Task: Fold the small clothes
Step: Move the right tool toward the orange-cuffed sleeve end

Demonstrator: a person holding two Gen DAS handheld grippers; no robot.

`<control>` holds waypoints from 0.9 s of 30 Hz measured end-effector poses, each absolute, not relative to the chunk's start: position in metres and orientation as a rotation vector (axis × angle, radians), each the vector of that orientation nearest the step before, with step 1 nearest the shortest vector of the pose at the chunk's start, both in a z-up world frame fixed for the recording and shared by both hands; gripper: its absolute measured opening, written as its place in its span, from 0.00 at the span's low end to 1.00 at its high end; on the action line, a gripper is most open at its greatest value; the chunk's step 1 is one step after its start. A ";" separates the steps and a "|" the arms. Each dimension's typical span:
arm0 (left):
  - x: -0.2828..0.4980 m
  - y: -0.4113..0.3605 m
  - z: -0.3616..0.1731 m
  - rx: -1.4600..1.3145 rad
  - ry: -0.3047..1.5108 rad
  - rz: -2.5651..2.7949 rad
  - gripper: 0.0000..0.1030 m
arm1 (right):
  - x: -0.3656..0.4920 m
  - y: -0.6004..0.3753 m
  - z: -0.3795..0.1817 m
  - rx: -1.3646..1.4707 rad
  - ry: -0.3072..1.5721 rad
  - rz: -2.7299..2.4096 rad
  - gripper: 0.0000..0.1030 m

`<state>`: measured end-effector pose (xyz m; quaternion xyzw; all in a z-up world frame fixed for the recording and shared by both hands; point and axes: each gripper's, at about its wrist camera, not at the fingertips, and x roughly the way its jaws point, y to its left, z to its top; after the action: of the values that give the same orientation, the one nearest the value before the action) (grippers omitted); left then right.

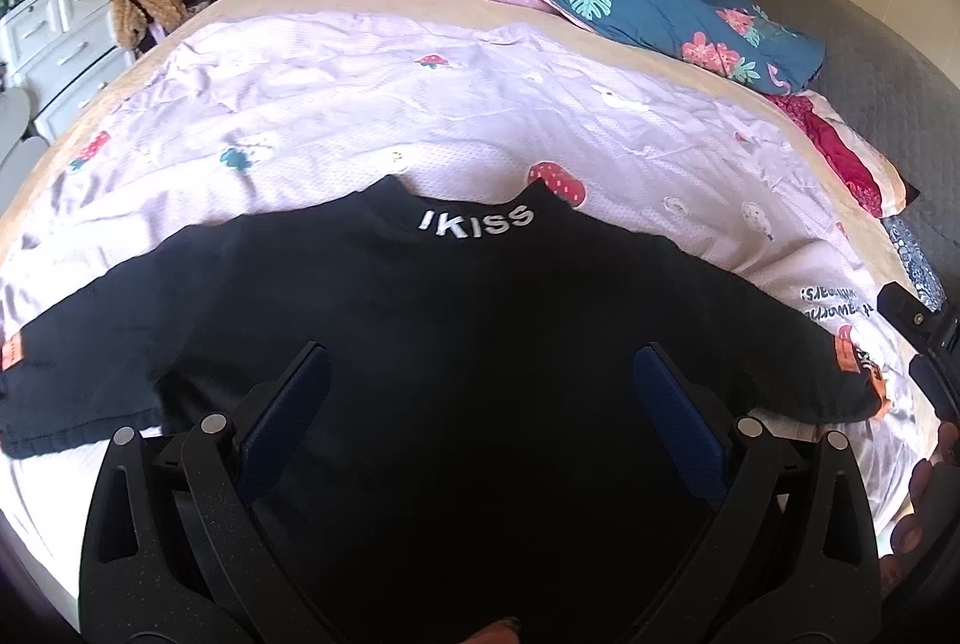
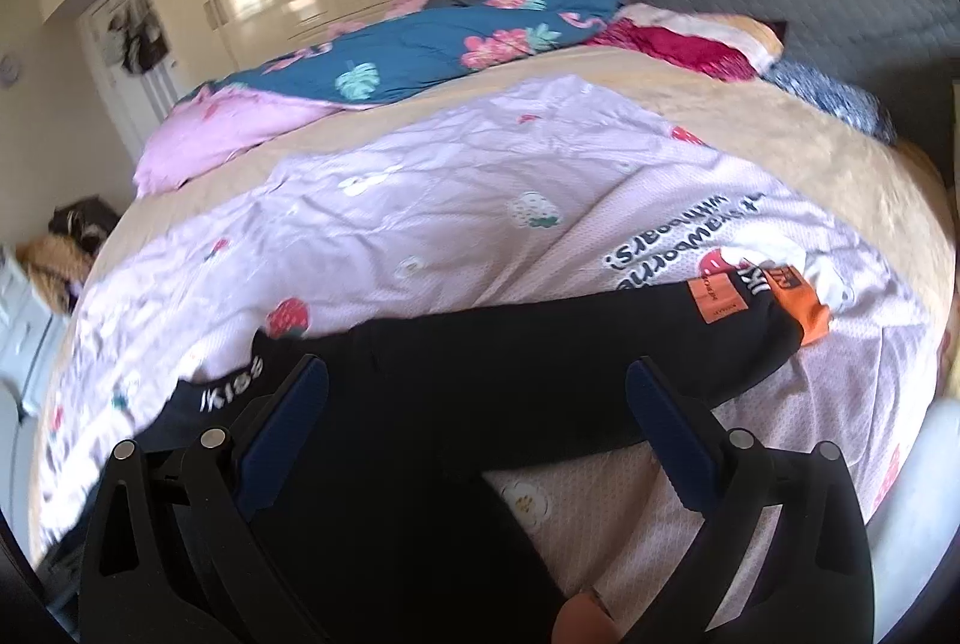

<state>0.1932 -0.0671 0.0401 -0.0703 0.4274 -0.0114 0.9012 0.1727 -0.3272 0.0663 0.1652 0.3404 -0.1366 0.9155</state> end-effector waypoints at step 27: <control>0.241 -0.149 -0.018 -0.058 0.982 -0.122 0.92 | 0.183 -0.477 -0.022 0.611 0.781 -0.657 0.96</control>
<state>0.2411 -0.1494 -0.0182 -0.0277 0.4711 -0.0585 0.8797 0.1834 -0.4768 -0.0223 0.2876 0.3679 -0.3096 0.8283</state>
